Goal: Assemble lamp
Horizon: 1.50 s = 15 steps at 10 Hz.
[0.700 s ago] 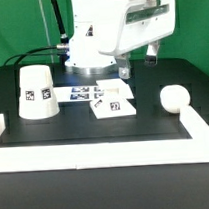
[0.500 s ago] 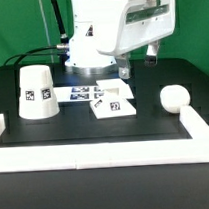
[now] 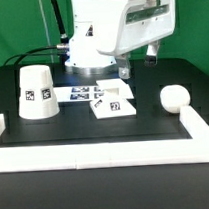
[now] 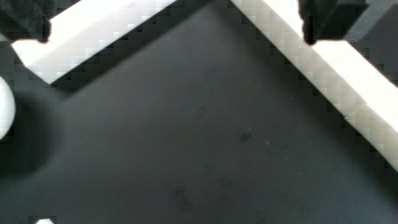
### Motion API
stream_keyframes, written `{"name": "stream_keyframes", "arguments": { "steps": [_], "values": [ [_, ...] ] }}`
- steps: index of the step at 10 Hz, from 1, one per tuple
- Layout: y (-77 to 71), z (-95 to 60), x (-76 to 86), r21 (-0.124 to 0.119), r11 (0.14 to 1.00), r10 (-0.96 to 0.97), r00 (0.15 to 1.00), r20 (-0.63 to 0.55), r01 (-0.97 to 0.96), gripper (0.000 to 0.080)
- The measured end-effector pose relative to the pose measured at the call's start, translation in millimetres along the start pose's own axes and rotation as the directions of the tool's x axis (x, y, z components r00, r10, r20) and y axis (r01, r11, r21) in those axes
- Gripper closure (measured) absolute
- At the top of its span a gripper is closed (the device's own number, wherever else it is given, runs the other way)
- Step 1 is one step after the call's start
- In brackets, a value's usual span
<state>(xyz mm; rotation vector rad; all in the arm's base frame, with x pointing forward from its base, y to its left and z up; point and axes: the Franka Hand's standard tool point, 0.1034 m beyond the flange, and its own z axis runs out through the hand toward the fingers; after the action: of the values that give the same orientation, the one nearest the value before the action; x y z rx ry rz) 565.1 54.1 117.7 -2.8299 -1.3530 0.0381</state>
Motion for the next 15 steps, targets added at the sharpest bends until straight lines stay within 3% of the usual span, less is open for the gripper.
{"name": "stream_keyframes", "arguments": {
  "steps": [5,12,15],
  "values": [
    [-16.9,14.0,-37.1,-0.005,0.966,0.257,0.966,0.000,-0.257,0.0100],
    [-21.3,17.6,-37.2,0.002,0.795,0.607,0.795,0.004,-0.607,0.0100],
    [-42.5,27.7,-56.2,0.005,0.779,0.627,0.778,0.023,-0.628,0.0100]
  ]
}}
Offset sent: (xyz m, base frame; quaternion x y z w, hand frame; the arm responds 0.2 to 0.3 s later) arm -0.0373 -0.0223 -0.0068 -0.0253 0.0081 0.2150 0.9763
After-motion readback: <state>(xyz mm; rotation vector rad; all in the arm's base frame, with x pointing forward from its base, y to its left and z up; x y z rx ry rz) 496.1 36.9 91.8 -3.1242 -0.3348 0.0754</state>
